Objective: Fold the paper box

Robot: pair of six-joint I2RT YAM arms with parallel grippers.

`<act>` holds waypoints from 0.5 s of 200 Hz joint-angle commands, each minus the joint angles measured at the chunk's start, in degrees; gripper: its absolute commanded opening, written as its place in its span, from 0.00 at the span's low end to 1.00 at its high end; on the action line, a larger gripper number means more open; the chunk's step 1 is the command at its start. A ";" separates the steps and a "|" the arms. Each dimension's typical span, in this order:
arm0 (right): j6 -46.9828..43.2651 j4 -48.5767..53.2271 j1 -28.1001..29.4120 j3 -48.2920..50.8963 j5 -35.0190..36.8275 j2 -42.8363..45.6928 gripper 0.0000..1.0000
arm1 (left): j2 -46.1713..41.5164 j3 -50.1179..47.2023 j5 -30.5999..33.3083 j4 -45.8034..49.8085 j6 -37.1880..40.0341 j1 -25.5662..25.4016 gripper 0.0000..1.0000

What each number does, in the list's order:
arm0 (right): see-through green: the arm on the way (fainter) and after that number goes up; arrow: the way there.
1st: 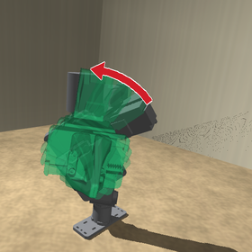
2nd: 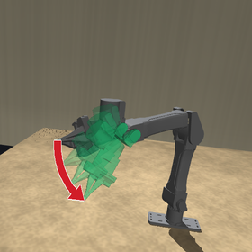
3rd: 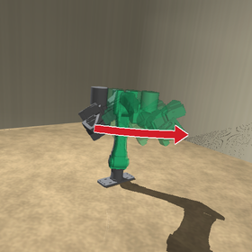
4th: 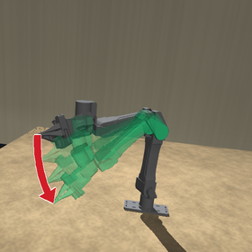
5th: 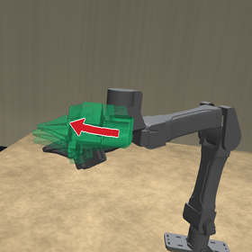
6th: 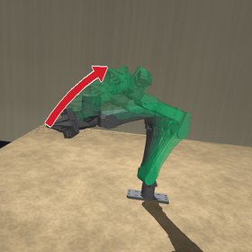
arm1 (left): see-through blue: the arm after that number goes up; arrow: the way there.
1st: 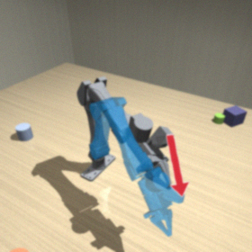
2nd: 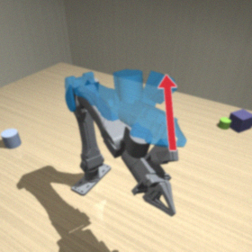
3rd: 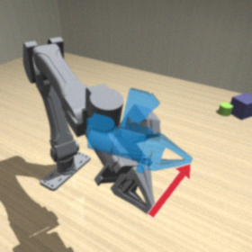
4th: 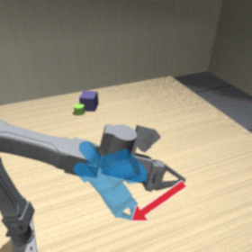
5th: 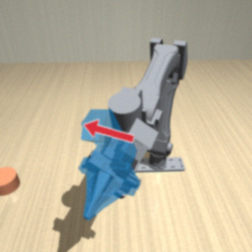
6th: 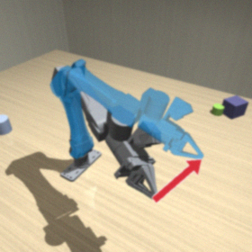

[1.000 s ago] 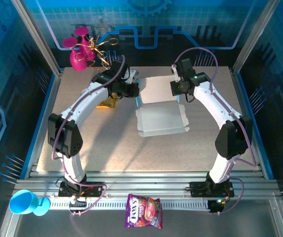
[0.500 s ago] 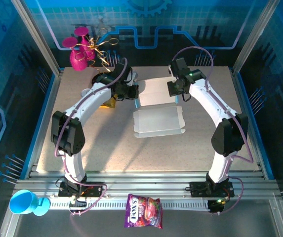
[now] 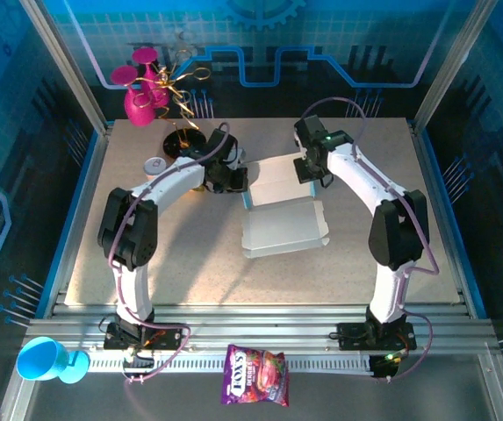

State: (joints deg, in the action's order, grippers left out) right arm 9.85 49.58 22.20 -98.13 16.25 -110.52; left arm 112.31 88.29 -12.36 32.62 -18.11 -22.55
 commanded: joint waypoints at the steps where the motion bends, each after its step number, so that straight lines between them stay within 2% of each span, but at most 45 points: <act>1: -1.43 0.60 1.79 0.30 -1.39 -2.00 0.00 | 1.74 -2.11 -1.24 -5.10 -2.58 -1.05 0.04; 100: -2.02 1.65 2.15 -1.80 -1.48 -6.08 0.00 | 5.49 -6.16 -1.43 -10.19 -6.50 -0.88 0.10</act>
State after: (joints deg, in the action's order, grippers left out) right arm 8.93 49.71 22.61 -98.13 16.32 -114.76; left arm 115.96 82.98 -12.32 25.34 -23.35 -23.07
